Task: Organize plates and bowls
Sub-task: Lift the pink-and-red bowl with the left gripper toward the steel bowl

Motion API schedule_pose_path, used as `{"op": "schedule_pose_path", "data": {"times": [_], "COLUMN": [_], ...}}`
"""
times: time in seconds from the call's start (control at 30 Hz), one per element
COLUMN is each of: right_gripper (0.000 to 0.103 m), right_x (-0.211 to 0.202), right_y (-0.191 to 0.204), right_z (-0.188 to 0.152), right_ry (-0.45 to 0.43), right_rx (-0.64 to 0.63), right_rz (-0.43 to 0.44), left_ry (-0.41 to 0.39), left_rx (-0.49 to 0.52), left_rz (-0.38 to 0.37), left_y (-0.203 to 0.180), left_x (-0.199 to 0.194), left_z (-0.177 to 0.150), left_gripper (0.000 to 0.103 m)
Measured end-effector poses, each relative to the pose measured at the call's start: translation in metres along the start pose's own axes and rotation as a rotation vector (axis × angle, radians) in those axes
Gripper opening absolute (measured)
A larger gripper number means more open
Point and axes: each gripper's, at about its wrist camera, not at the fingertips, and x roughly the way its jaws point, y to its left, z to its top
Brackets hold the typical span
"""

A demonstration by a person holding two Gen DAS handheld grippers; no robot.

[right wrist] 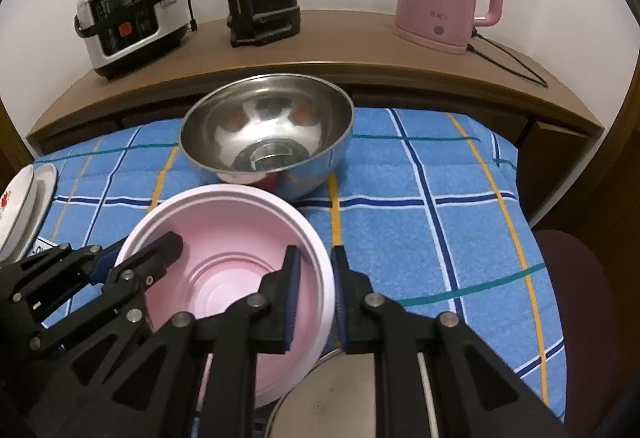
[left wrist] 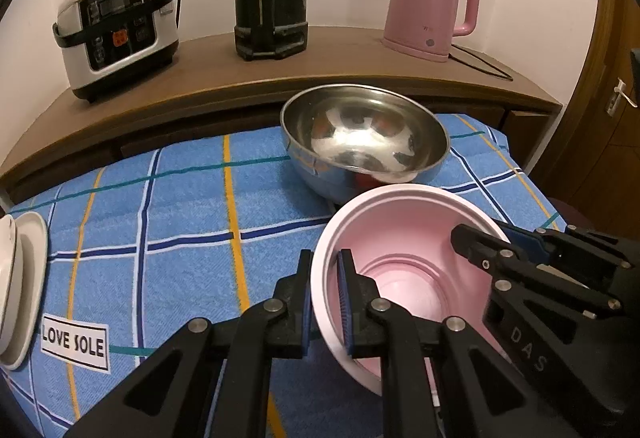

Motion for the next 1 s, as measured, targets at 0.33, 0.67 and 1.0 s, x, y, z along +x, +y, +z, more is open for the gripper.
{"op": "schedule_pose_path", "data": {"times": [0.33, 0.67, 1.0], "right_gripper": [0.014, 0.014, 0.014], "right_x": [-0.035, -0.054, -0.031], "right_y": [0.010, 0.020, 0.014], "right_z": [0.012, 0.046, 0.089], "right_ry": [-0.081, -0.149, -0.145], "right_rx": [-0.004, -0.033, -0.010], "right_rz": [0.018, 0.000, -0.036], "left_ry": [-0.074, -0.165, -0.181], "left_rx": [-0.005, -0.001, -0.023], "left_rz": [0.007, 0.022, -0.005], "left_y": [0.005, 0.010, 0.018], "left_x": [-0.033, -0.053, -0.030], "left_z": [0.009, 0.039, 0.087], "left_gripper": [0.013, 0.013, 0.014]}}
